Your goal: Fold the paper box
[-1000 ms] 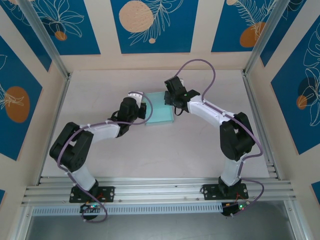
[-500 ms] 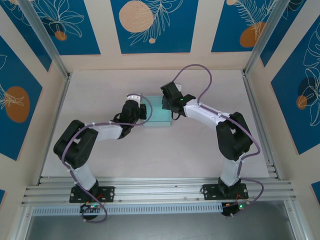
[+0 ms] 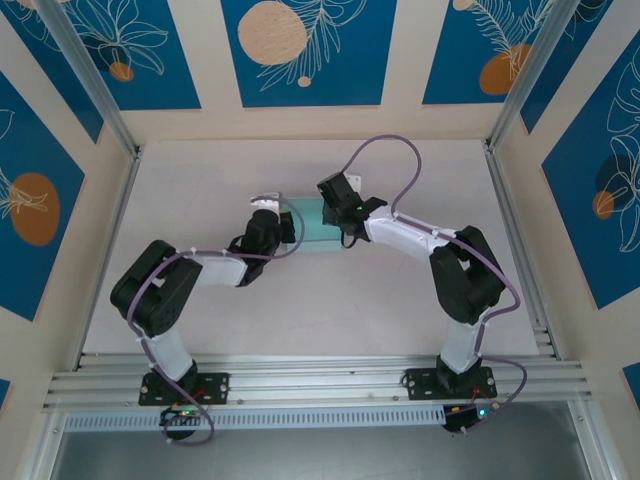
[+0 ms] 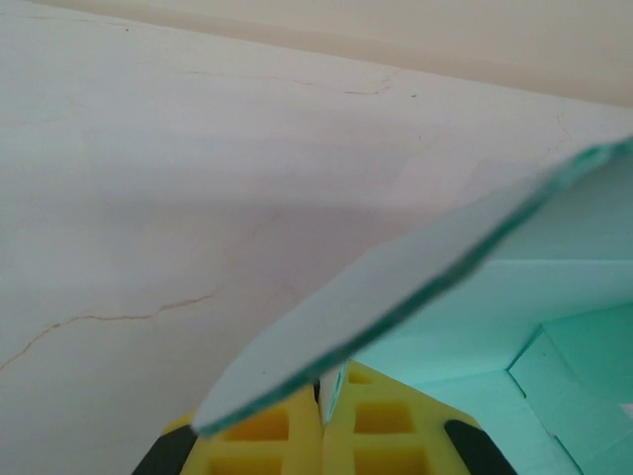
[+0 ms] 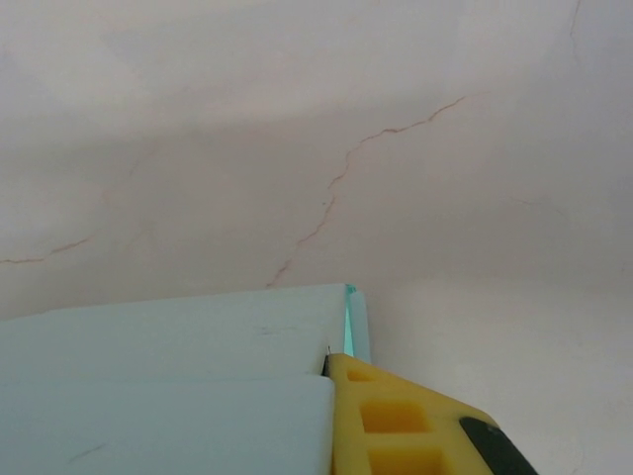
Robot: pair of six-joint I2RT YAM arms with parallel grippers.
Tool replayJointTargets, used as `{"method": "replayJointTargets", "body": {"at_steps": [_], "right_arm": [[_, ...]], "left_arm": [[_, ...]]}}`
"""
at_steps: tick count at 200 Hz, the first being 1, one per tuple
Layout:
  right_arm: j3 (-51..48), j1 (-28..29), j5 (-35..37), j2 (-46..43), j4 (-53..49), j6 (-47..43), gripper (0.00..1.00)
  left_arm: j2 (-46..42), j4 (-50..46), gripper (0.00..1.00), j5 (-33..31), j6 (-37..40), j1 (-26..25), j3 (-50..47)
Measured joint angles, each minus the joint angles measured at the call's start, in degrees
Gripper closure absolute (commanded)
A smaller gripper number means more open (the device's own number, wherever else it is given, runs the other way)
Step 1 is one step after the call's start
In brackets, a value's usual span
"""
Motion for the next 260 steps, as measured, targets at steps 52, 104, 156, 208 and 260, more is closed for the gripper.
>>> {"method": "replayJointTargets", "body": {"at_steps": [52,104,156,208,260], "right_arm": [[-6.82,1.84,1.4,-2.54,5.14,0.22,0.89],[-12.48,4.26,2.01,-3.45,9.62,1.07,0.89],[-15.54,4.98,2.91,-3.5,12.96,1.07,0.89],[-17.07,5.57,2.84,-2.86,13.14,1.07,0.88],[-17.07,5.62,3.19,-2.34,13.46,1.07,0.89]], "left_arm": [[-0.72,4.55,0.97,0.07,-0.42,-0.87,-4.33],[-0.35,5.62,0.97,0.5,-1.53,-1.05,-6.91],[0.15,8.63,0.86,1.33,-1.88,-1.27,-8.96],[-2.51,7.15,0.19,6.73,-3.15,-2.23,-12.28],[-14.25,-3.26,0.0,10.14,-1.6,-2.54,-17.07]]}}
